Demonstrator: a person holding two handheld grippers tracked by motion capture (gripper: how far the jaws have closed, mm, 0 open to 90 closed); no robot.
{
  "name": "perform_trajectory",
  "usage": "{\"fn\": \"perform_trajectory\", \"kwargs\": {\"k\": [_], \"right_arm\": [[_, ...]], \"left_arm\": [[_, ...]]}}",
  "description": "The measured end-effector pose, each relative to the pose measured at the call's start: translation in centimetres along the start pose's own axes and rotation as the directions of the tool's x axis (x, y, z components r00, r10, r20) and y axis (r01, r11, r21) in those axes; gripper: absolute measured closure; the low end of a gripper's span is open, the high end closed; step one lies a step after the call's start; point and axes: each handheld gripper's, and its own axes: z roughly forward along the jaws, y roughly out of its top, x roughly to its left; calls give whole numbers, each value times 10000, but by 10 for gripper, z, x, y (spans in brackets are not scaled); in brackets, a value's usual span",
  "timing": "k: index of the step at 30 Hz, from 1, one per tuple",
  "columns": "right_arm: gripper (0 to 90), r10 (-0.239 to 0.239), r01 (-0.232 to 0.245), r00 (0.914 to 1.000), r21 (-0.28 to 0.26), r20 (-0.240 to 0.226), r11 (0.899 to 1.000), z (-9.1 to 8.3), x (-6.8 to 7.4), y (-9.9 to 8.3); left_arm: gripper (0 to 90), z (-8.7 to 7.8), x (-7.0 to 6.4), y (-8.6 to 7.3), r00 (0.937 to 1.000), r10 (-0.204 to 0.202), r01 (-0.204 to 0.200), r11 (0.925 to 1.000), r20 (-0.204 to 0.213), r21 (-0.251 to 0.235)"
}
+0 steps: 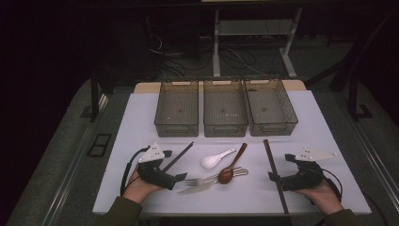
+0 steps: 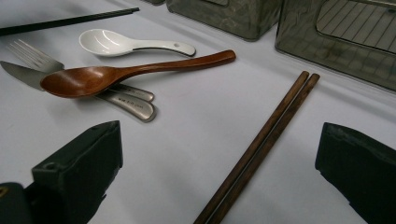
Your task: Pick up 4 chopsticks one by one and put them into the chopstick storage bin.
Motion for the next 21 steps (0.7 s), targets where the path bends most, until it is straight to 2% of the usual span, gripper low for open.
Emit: {"fn": "perform_trajectory", "kwargs": {"k": [10,18,21], "right_arm": [[4,154,-154,9999,9,22,9999,0,-2,1],[4,394,-396,9989,52,248,9992,2,-5,4],[4,333,-335,9990,56,291,9994,4,-5,6]], "left_arm": [[0,0,-2,0,10000,-11,11,10000,-14,-9],[0,-1,-2,-1,9999,94,-94,9999,-40,66],[0,-1,-2,-2,10000,38,-38,10000,29,-31]]}}
